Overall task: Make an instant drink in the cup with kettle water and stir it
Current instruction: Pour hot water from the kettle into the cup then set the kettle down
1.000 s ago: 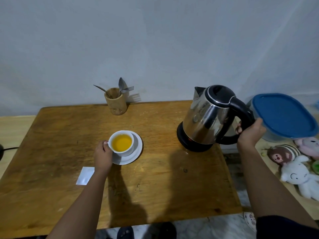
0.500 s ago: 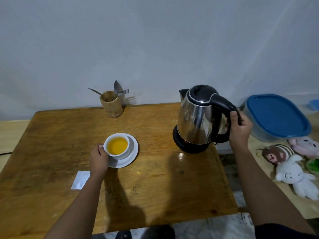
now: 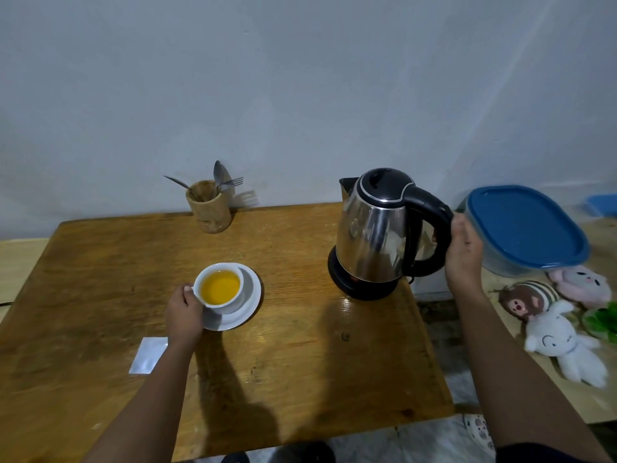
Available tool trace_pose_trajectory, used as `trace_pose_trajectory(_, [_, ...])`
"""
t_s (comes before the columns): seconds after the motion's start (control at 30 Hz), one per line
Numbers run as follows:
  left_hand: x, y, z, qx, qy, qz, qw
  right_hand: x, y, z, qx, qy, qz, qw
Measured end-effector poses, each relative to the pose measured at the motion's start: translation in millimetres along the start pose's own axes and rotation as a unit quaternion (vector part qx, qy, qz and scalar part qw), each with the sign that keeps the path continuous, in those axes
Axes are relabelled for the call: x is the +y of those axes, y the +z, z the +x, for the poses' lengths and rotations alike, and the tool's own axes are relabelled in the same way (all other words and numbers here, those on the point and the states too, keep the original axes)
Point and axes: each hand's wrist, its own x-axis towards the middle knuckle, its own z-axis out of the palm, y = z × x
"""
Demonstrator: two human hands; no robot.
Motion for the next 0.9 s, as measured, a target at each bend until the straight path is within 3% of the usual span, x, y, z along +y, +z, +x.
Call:
trace_pose_trajectory(0.13, [0.8, 0.5, -0.4, 0.000, -0.004, -0.005, 1.000, -3.9, 12.7, 8.2, 0.098, 0.061, 0.072, 0.991])
trace_pose_trajectory(0.27, [-2.4, 0.7, 1.5, 0.001, -0.001, -0.001, 1.000, -3.9, 19.1, 26.2, 0.140, 0.062, 0.107, 0.982])
trace_pose_trajectory(0.7, [-1.2, 2.6, -2.8, 0.020, 0.016, -0.013, 1.000, 11.1, 13.8, 42.1, 0.172, 0.058, 0.149, 0.972])
trace_pose_trajectory(0.9, [-0.3, 2.5, -4.2, 0.021, 0.012, -0.017, 1.000, 9.8, 8.4, 36.5, 0.142, 0.035, 0.144, 0.979])
